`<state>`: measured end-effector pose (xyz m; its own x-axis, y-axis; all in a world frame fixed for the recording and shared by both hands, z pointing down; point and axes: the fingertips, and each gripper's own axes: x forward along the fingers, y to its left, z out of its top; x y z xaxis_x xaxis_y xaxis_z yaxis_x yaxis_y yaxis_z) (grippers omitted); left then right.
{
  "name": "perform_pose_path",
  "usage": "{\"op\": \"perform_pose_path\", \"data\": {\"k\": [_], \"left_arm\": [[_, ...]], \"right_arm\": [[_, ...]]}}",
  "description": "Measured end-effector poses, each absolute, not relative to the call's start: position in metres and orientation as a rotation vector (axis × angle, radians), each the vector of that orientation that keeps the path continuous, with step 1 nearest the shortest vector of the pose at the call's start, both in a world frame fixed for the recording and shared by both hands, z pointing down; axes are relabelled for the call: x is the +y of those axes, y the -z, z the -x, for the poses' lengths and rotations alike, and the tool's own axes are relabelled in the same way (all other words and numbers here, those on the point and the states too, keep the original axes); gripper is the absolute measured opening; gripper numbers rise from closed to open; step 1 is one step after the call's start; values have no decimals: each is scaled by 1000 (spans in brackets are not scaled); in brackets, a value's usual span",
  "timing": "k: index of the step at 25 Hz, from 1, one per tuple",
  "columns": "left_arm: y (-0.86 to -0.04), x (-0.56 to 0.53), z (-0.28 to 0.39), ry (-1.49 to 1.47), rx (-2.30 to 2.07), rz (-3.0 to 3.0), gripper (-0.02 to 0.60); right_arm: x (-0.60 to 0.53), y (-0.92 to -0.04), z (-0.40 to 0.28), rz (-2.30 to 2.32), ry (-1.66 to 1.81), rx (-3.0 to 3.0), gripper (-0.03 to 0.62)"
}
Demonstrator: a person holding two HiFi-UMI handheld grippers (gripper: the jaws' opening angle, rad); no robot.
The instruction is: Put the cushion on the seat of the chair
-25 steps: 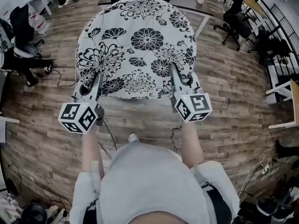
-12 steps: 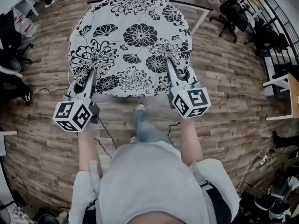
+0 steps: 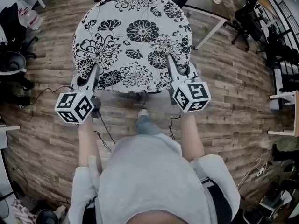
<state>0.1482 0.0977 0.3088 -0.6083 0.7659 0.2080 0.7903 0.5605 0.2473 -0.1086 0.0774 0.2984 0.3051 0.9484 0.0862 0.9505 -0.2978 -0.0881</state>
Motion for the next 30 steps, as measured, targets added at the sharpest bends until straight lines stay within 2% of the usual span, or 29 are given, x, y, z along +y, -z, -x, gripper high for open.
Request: {"op": "perform_pose_path", "data": {"k": [6, 13, 30], "left_arm": [[-355, 166, -130, 589, -2623, 1338, 17], [-391, 191, -126, 728, -2525, 1339, 17], [-546, 254, -128, 968, -2275, 1103, 17]], "right_arm": [[147, -344, 129, 2366, 106, -1726, 20], [172, -379, 137, 2246, 168, -1691, 20], [204, -531, 138, 1870, 349, -1669, 20]]}}
